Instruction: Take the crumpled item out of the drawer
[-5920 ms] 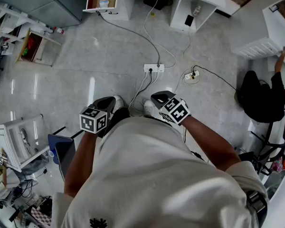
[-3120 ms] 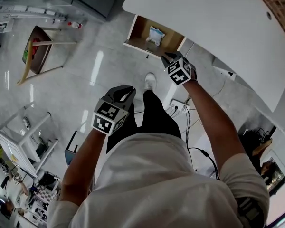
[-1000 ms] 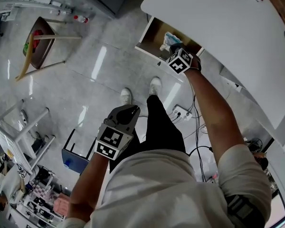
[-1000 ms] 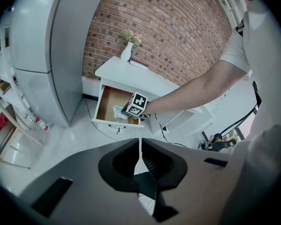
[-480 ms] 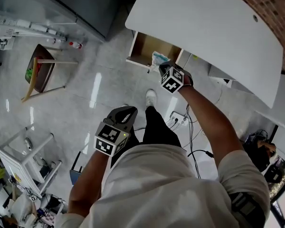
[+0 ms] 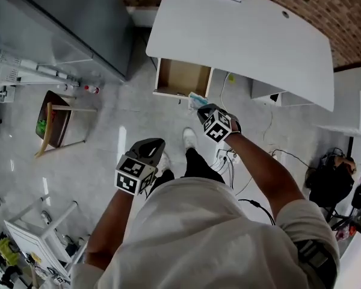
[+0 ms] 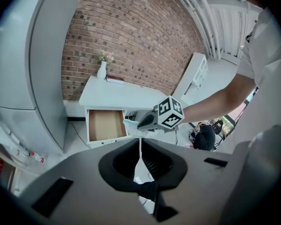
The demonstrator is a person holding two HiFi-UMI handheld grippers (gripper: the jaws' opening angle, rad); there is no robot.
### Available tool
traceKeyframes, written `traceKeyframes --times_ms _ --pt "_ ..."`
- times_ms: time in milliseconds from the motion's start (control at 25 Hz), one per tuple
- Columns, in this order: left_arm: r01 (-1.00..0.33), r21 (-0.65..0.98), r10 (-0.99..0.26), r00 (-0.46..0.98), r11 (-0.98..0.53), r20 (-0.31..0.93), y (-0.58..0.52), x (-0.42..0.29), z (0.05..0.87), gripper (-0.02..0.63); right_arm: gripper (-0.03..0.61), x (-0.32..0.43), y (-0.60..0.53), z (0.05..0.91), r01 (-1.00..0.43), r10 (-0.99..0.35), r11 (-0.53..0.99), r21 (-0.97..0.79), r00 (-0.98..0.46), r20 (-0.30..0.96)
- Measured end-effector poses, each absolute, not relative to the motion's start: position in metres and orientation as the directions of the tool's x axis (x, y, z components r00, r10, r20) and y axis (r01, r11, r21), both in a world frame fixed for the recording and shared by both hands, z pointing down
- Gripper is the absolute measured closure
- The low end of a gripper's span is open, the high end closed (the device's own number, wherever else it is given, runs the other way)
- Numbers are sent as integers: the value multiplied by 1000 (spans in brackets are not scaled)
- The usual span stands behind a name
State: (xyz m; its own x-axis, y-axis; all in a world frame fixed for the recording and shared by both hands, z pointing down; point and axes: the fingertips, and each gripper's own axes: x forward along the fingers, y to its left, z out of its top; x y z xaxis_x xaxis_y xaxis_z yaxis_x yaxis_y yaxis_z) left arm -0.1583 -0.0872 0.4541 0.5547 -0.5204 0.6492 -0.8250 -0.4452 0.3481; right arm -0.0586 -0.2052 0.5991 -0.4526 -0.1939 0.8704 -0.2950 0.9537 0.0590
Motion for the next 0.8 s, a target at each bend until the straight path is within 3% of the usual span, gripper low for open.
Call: traceKeyframes --times_ms 800 --pt "-759 324 -459 616 -565 641 19 -192 436 583 548 -57 -5 485 -473 -280 881 1 -519 808"
